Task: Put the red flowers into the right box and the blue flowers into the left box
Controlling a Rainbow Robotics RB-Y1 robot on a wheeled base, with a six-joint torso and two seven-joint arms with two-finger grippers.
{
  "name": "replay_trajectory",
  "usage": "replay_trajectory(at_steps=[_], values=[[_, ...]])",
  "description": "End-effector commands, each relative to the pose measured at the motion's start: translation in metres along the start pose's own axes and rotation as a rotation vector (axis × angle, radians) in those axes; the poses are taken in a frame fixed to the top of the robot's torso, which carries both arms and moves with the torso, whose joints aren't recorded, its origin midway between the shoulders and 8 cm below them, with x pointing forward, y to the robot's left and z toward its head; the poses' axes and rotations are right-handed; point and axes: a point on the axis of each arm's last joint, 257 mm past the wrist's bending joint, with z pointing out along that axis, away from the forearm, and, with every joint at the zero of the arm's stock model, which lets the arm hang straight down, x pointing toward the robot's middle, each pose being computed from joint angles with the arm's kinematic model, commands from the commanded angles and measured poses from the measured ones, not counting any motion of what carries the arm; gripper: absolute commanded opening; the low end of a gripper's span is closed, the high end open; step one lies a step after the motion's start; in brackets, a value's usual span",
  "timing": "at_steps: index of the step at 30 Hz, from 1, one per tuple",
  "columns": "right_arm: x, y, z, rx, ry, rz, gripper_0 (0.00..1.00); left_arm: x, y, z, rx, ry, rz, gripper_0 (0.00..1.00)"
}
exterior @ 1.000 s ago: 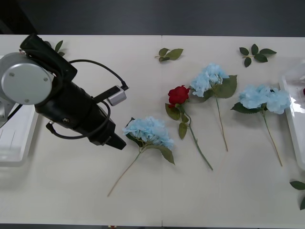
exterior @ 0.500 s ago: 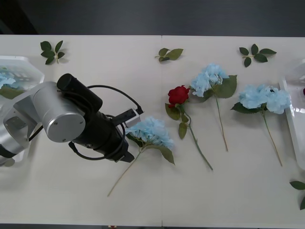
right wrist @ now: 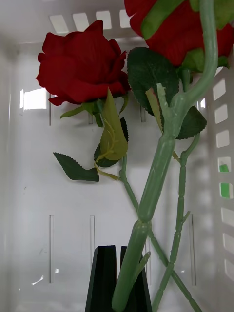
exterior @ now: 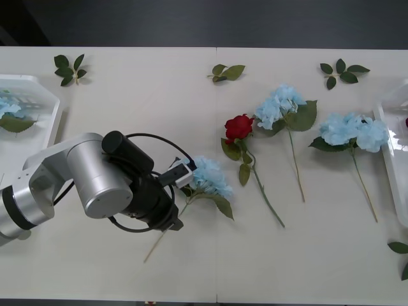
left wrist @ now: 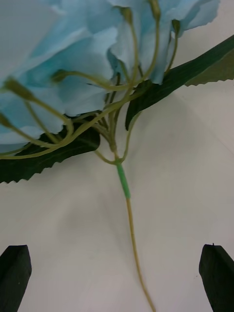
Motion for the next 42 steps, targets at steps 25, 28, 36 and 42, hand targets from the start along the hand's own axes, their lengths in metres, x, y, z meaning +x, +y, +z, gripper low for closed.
replay_trajectory(at_steps=[25, 28, 36, 42], values=[[-0.027, 0.084, 0.002, -0.151, 0.022, -0.308, 0.88, -0.009, -0.018, 0.039, -0.002, 0.099, -0.115, 1.00], [-0.035, 0.115, 0.002, -0.207, 0.014, -0.306, 0.88, -0.010, -0.015, 0.042, -0.015, 0.089, -0.102, 1.00], [-0.037, 0.172, 0.004, -0.226, 0.068, -0.264, 0.88, -0.009, -0.009, 0.043, -0.031, 0.090, -0.097, 0.00], [-0.031, 0.182, 0.009, -0.151, 0.110, -0.274, 0.88, -0.010, -0.005, 0.043, -0.040, 0.079, -0.092, 0.00]])
